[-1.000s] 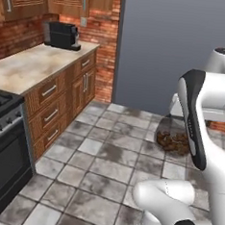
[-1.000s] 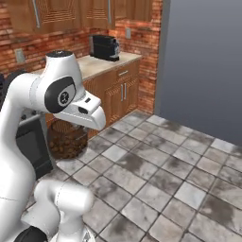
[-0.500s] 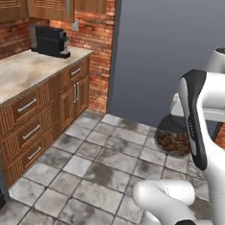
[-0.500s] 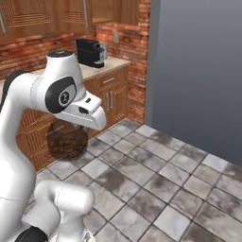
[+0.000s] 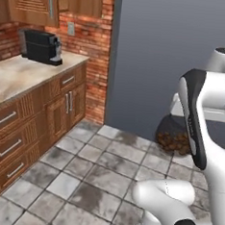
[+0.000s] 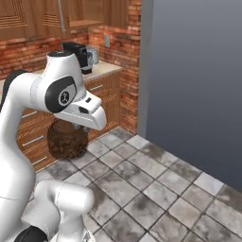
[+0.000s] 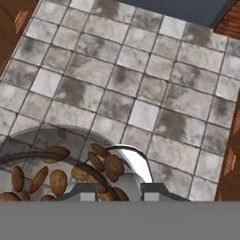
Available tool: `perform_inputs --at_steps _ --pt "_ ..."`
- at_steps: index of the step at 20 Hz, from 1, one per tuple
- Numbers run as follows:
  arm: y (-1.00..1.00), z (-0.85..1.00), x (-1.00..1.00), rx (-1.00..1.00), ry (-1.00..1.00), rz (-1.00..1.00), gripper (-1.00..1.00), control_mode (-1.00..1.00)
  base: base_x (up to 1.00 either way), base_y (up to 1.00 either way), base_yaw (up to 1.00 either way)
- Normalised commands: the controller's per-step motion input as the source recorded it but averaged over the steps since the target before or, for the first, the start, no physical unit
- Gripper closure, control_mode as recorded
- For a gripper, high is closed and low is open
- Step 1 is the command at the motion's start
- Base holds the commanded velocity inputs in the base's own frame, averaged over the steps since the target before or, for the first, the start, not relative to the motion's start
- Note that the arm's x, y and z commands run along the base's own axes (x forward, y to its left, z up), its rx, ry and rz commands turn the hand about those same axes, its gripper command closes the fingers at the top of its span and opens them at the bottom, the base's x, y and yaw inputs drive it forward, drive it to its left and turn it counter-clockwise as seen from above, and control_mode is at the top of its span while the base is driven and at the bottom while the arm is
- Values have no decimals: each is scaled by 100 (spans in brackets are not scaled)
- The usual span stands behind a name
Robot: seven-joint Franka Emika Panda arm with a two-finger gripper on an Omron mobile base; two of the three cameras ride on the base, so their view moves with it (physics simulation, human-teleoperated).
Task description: Pick the jar and jar from the dining table and place them in the open cabinet. Close the cabinet after placing the objects.
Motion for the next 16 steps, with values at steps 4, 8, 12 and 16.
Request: perform_inputs --at_steps 4,8,12,16 --pt "0 0 0 0 0 0 100 100 78 -85 36" --pt "0 0 0 0 0 0 100 100 82 -63 50" --pt "0 0 0 0 0 0 100 100 76 -51 52" --pt "0 0 0 0 0 0 100 100 78 -46 50"
